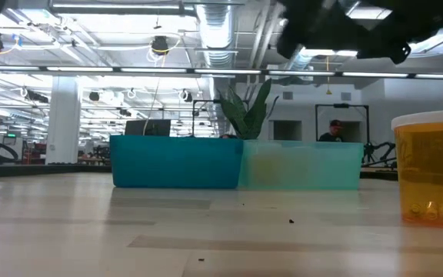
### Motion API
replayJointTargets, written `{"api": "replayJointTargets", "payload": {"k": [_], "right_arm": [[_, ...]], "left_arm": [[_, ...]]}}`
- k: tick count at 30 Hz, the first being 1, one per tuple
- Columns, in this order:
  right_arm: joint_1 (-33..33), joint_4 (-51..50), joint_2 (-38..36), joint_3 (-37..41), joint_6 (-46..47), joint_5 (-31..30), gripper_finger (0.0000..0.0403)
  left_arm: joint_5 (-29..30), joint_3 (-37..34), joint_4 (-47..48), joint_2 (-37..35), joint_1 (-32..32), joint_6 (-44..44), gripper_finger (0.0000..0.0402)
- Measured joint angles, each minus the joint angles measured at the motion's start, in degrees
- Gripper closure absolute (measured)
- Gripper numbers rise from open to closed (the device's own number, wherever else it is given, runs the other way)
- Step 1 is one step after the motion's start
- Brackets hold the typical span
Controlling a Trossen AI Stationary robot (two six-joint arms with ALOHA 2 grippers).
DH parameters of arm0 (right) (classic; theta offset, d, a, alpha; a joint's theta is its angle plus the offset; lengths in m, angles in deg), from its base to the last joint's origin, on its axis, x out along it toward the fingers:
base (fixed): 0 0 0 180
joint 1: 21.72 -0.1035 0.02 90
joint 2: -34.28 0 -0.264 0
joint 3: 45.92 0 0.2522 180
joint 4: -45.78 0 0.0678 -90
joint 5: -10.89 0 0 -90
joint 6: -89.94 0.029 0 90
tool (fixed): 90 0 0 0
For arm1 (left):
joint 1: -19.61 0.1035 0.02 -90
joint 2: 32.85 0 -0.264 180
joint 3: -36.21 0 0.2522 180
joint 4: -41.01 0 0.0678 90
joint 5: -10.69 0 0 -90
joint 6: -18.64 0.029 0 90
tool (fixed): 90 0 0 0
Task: Pick and place medicine bottles into bin by pill shape (circle, oval)
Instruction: Put the large orange capsule bottle into the green bin
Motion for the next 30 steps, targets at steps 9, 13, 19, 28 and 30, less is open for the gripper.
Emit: {"api": "replayJointTargets", "payload": {"k": [9,13,19,28,30], "right_arm": [[0.0,-1.8,0.0,0.0,0.0,0.4,0.0165],[0.0,-1.8,0.0,0.0,0.0,1.5,0.0165],[0.0,-1.9,0.0,0.0,0.0,1.6,0.0165],[0.0,-1.7,0.0,0.0,0.1,1.6,0.0165],[0.0,-1.7,0.0,0.0,0.1,1.6,0.0165]], "left_arm": [[-6.4,7.7,2.2,8.5,-0.9,-1.0,0.0122],[-7.2,7.7,5.7,8.9,-2.3,-2.4,0.0122],[-3.1,7.7,9.0,9.2,-4.9,-3.1,0.0122],[4.6,6.9,9.9,10.2,-5.6,-4.7,0.0122],[4.2,6.9,9.8,10.3,-5.6,-4.7,0.0122]]}}
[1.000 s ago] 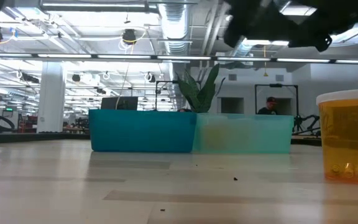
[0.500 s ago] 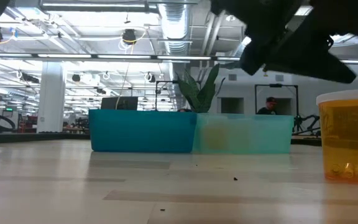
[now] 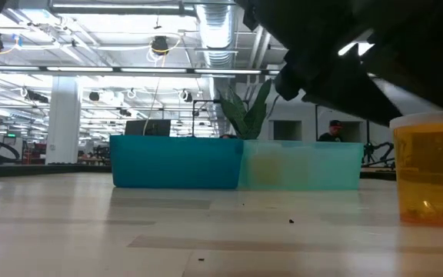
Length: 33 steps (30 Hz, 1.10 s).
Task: Pick and place medicine bottles into bin by pill shape (circle, oval)
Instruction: Put the large orange capsule bottle into the green bin
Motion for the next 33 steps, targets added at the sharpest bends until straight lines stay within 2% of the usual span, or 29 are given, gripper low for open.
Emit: {"api": "replayJointTargets", "payload": {"k": [12,23,33], "right_arm": [[0.0,0.0,0.0,0.0,0.0,0.0,0.0165],[0.0,0.0,0.0,0.0,-0.1,0.0,0.0165],[0.0,0.0,0.0,0.0,-0.6,0.0,0.0165]], "left_arm": [[-2.4,0.0,0.1,-0.1,0.3,0.4,0.0125],[-4.7,0.0,0.1,-0.1,1.7,1.0,0.0205],[-4.0,2.1,1.2,-0.2,2.2,-1.9,0.0201]]}}
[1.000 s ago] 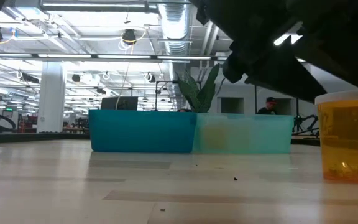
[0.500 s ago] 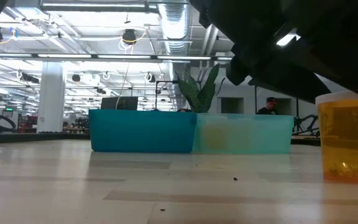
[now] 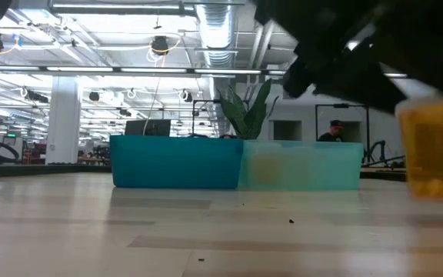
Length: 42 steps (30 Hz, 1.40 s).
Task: Pick and place medicine bottles into bin by pill shape (circle, oval)
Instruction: Put the large orange capsule bottle into the green bin
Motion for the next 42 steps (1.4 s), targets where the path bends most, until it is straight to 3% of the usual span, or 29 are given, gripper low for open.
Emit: {"api": "replayJointTargets", "payload": {"k": [10,22,28,42], "right_arm": [[0.0,0.0,0.0,0.0,0.0,0.0,0.0165],[0.2,-0.1,0.0,0.0,0.5,-0.1,0.0165],[0.2,-1.1,0.0,0.0,0.5,-0.2,0.0165],[0.2,-4.5,-0.1,0.0,0.5,-0.3,0.0165]], "left_arm": [[1.6,12.1,15.2,-0.2,3.7,2.2,0.0194],[5.2,25.4,30.9,-0.2,13.0,6.3,0.0195],[5.2,25.2,31.6,-0.1,17.3,5.0,0.0195],[4.8,10.6,13.8,0.0,20.5,4.9,0.0195]]}}
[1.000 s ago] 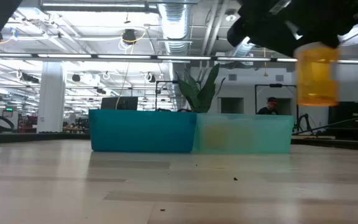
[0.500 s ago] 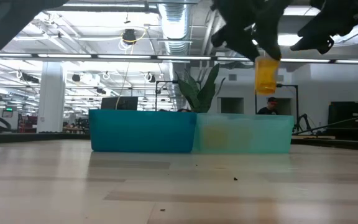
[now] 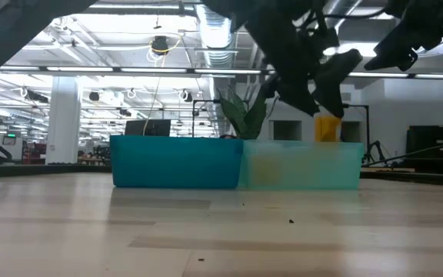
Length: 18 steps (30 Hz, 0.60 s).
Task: Pick and place medicine bottles into bin by pill shape (circle, oval)
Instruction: Put the large orange capsule bottle into the green bin
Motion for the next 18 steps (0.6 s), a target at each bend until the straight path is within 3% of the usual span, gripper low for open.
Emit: {"api": "replayJointTargets", "payload": {"k": [7,13,18], "right_arm": [[0.0,0.0,0.0,0.0,-0.3,0.0,0.0165],[0.0,0.0,0.0,0.0,-0.5,0.0,0.0165],[0.0,0.0,0.0,0.0,-0.6,0.0,0.0165]], "left_arm": [[0.3,-6.2,-5.3,0.0,0.2,-2.3,0.0195],[3.9,-6.2,-5.8,0.0,0.3,-0.6,0.0195],[3.0,-6.0,-7.3,1.1,1.3,-1.7,0.0193]]}}
